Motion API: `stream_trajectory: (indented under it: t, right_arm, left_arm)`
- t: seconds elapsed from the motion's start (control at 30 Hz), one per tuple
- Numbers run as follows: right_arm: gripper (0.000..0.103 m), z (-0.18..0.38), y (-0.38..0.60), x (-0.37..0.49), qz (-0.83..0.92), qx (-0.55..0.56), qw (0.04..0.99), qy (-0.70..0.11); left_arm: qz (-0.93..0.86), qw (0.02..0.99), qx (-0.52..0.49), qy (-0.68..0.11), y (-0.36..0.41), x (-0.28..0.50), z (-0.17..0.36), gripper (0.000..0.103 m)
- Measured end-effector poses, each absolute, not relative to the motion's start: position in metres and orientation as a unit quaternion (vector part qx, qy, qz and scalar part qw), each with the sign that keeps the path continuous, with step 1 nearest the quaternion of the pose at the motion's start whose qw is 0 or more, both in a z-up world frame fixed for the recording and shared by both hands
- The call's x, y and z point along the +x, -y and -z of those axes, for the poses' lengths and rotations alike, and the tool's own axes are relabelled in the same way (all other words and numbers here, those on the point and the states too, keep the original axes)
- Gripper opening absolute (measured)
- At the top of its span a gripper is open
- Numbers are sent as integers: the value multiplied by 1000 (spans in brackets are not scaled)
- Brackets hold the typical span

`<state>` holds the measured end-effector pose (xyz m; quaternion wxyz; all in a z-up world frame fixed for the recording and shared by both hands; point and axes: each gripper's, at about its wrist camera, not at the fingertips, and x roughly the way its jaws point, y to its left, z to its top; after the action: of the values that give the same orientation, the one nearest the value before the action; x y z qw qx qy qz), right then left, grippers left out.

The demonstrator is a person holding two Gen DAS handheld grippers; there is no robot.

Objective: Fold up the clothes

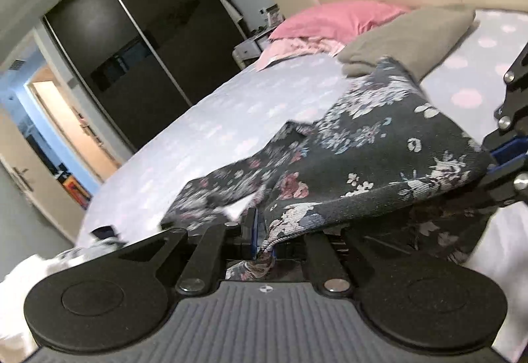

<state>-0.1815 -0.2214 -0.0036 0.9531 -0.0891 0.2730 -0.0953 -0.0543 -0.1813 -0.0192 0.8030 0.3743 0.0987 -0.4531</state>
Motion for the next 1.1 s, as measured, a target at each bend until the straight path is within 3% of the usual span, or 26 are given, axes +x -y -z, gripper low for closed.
stream_trajectory:
  t: [0.23,0.33,0.43,0.57,0.63,0.73,0.9,1.1]
  right_arm:
    - [10,-4,186,-185,16,-67,957,-281]
    - [17,3,180,-184,3,-82,951,-297]
    - [29,10,182,-186,-5,-95,946,-311]
    - [35,25,192,-200,6,-102,935,-339]
    - [40,33,199,-202,23,-105,927,-359]
    - [45,44,211,-203,52,-111,913,-390]
    - [45,60,233,-207,98,-101,894,-426]
    - [49,77,254,-202,125,-93,875,-459]
  left_arm:
    - [418,790,426,-138,155,-60,37,6]
    - [403,779,452,-161,151,-54,57,6]
    - [392,769,472,-179,140,-52,72,7]
    - [400,767,478,-154,126,-61,74,16]
    - [405,766,480,-138,127,-64,74,32]
    - [411,758,494,-110,126,-73,73,45]
    - [437,731,522,-42,119,-97,70,54]
    - [468,698,541,13,108,-128,66,56]
